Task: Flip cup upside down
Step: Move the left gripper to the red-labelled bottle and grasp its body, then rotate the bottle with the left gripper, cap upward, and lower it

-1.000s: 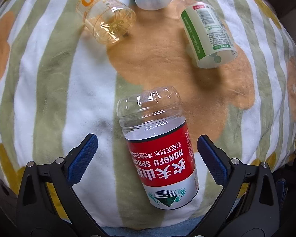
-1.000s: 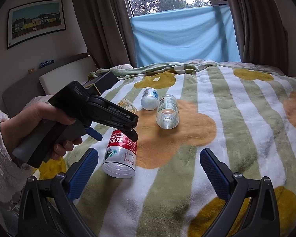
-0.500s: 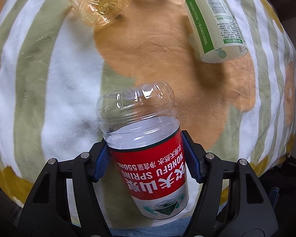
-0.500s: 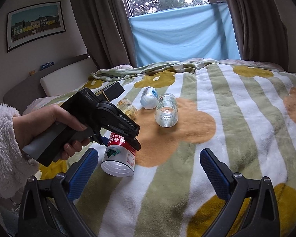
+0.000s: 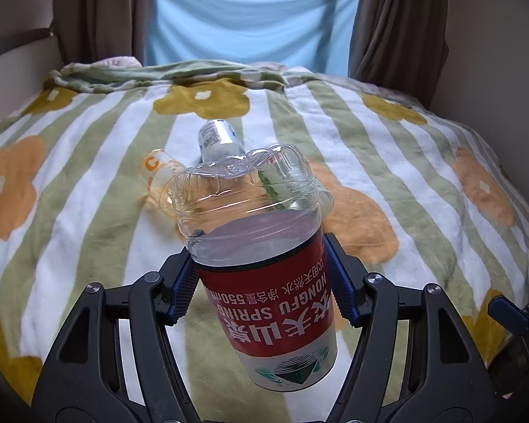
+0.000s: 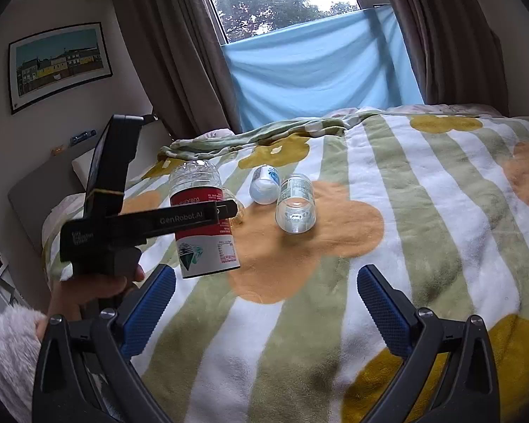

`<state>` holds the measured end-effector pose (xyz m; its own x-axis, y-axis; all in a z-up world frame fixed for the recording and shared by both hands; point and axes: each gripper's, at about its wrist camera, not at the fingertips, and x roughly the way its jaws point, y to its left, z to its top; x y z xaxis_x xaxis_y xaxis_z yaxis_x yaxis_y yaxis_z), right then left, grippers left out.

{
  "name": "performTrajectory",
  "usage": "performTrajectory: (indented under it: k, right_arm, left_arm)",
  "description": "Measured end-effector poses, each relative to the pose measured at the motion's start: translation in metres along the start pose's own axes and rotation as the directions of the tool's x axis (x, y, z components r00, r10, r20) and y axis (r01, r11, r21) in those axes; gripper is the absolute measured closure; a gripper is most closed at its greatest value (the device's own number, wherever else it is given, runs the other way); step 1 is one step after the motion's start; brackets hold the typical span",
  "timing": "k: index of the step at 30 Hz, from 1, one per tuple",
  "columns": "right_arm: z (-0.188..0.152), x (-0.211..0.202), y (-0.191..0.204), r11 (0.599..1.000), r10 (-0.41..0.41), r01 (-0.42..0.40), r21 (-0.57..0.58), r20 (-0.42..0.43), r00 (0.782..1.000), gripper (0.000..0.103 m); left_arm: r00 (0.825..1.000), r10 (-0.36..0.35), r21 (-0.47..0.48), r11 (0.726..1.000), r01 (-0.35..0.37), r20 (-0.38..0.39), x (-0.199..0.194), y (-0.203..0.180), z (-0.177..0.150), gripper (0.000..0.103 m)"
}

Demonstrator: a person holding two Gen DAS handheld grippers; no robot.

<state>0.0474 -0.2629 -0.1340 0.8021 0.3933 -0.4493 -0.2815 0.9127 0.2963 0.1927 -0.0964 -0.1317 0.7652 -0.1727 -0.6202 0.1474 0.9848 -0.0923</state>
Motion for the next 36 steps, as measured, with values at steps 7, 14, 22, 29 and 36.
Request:
performTrajectory:
  k: [7,14,22,29,36]
  right_arm:
    - [-0.015,-0.002,-0.007,1.000,-0.019,0.019,0.009,-0.010,1.000,0.000]
    - [-0.014,-0.005,-0.013,1.000,-0.014,0.014,0.024,-0.003,1.000,0.000]
    - [-0.017,-0.005,-0.015,0.999,-0.012,0.012,0.029,-0.009,1.000,0.000]
    - [-0.019,-0.004,-0.013,1.000,-0.007,0.007,0.023,-0.015,1.000,0.000]
    - [-0.020,-0.005,-0.010,1.000,0.001,-0.001,0.025,-0.019,1.000,0.000]
  left_arm:
    - [0.999,0.042,0.016,0.999,-0.042,-0.003,0.027,-0.003,-0.015,0.041]
    - [0.998,0.051,0.069,0.996,-0.048,-0.044,0.025,-0.007,-0.024,0.041]
    - [0.994,0.039,0.111,0.993,-0.027,-0.106,0.013,-0.011,-0.028,0.041]
    - [0.987,0.005,0.095,0.995,0.010,-0.158,0.009,-0.011,-0.037,0.041]
    - [0.991,0.034,0.126,0.992,-0.017,-0.132,-0.001,-0.017,-0.039,0.040]
